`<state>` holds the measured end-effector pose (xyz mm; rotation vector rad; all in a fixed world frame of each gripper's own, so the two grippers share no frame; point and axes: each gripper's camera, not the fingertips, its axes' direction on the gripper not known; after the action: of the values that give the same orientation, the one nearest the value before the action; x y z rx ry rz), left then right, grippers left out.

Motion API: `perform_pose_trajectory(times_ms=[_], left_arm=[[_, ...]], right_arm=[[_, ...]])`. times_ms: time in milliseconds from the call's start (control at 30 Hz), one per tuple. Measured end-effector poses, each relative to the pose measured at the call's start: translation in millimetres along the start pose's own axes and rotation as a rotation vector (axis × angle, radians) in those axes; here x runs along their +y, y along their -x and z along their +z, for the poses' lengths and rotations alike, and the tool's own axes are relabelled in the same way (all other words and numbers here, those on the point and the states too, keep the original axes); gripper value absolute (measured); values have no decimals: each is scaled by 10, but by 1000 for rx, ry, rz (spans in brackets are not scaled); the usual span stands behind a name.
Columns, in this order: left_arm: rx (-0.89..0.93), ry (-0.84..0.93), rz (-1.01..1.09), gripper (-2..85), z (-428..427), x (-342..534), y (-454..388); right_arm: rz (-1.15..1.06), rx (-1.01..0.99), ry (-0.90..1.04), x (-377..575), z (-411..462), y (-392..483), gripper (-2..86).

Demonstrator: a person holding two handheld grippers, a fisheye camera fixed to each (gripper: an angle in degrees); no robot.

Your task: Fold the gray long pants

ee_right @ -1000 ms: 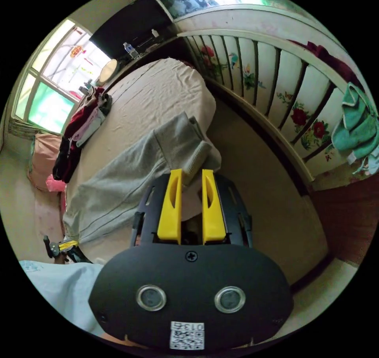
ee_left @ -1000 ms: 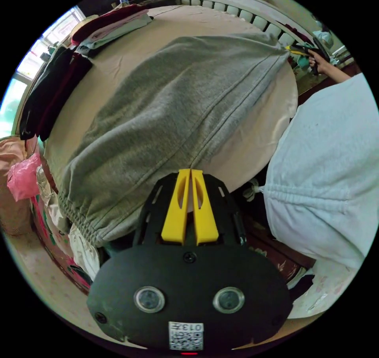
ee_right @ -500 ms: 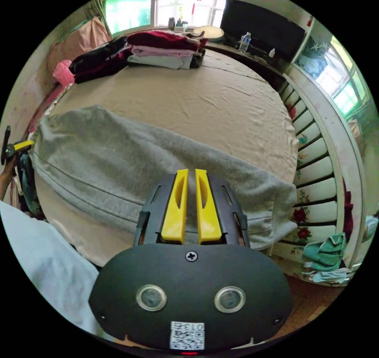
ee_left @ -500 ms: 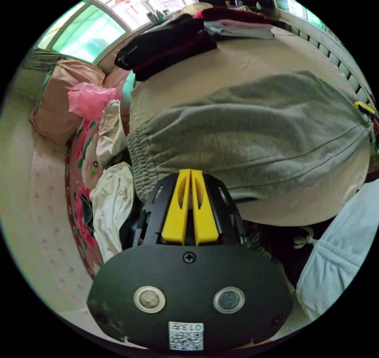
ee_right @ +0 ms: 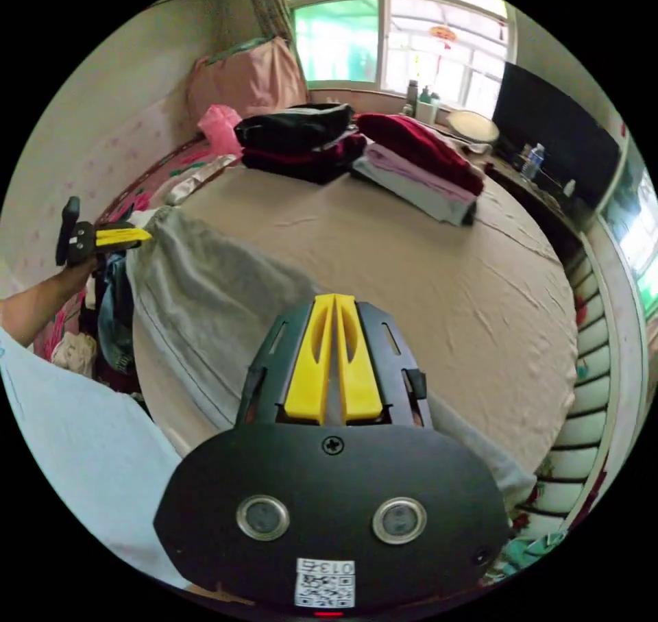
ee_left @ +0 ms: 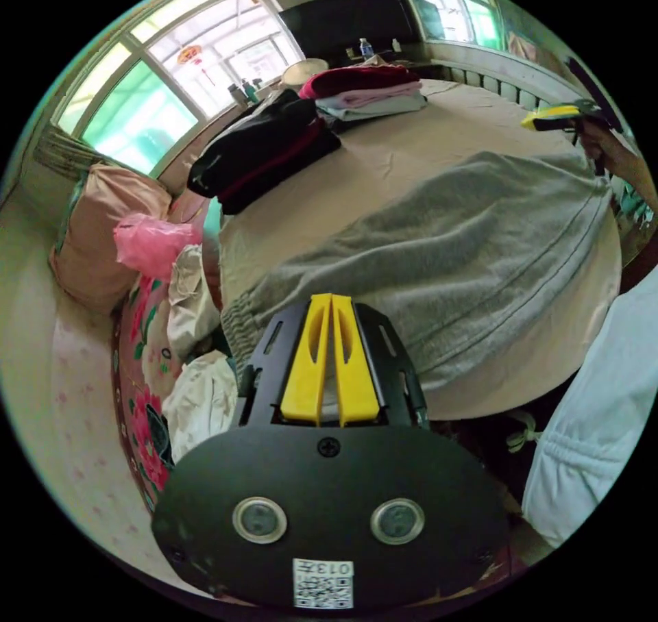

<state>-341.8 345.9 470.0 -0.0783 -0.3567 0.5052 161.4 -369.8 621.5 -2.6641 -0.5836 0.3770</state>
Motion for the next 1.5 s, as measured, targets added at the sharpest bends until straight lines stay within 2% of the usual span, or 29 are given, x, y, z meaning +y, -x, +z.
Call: perform_pose_trajectory(times_ms=[167, 267, 367, 433, 500, 600, 767, 867, 933, 1033, 1100, 1167, 1200, 1267, 1333, 1400, 1500], left_arm=[[34, 162, 56, -4, 454, 54, -49], [48, 80, 23, -4, 429, 279, 49], [78, 111, -78, -4, 345, 307, 247], [89, 4, -134, -3, 130, 305, 355], [91, -122, -44, -3, -63, 39, 290], [128, -184, 105, -2, 36, -503, 99], [231, -151, 97, 3, 412, -1104, 128], [266, -194, 97, 17, 406, -1249, 162], [312, -227, 172, 44, 399, -1289, 74], [416, -185, 380, 61, 490, -1281, -217], [430, -80, 502, 43, 646, -1202, -446], [410, -33, 578, 30, 685, -1125, -573], [372, -68, 598, 26, 638, -1063, -608], [345, -86, 614, 20, 603, -1001, -629], [342, -89, 602, 17, 586, -972, -624], [331, -95, 603, 14, 564, -946, -634], [323, -90, 598, 11, 595, -938, -632]], right_arm=[[-168, -97, 97, -807, 836, 728, 15], [-238, -40, 299, -806, 1502, 924, 9], [-153, -79, 264, -704, 1461, 736, 16], [-108, -79, 113, -635, 1195, 574, 39], [-106, -70, 71, -657, 1166, 526, 68], [-133, -162, 151, -785, 1492, 533, 76], [-142, -321, 348, -831, 1929, 607, 25], [-266, -292, 200, -704, 1539, 871, 14], [-406, -262, 112, -437, 1257, 1185, 11], [-526, -222, 153, -49, 1269, 1568, 11], [-562, -168, 187, 172, 1420, 1742, 15], [-570, -163, 231, 305, 1553, 1851, 22], [-556, -197, 240, 312, 1551, 1876, 29], [-492, -274, 204, 236, 1450, 1810, 42], [-305, -317, 119, -2, 1304, 1524, 61], [-257, -260, 62, -190, 1249, 1397, 77], [-430, -169, 76, -393, 1440, 1591, 93]])
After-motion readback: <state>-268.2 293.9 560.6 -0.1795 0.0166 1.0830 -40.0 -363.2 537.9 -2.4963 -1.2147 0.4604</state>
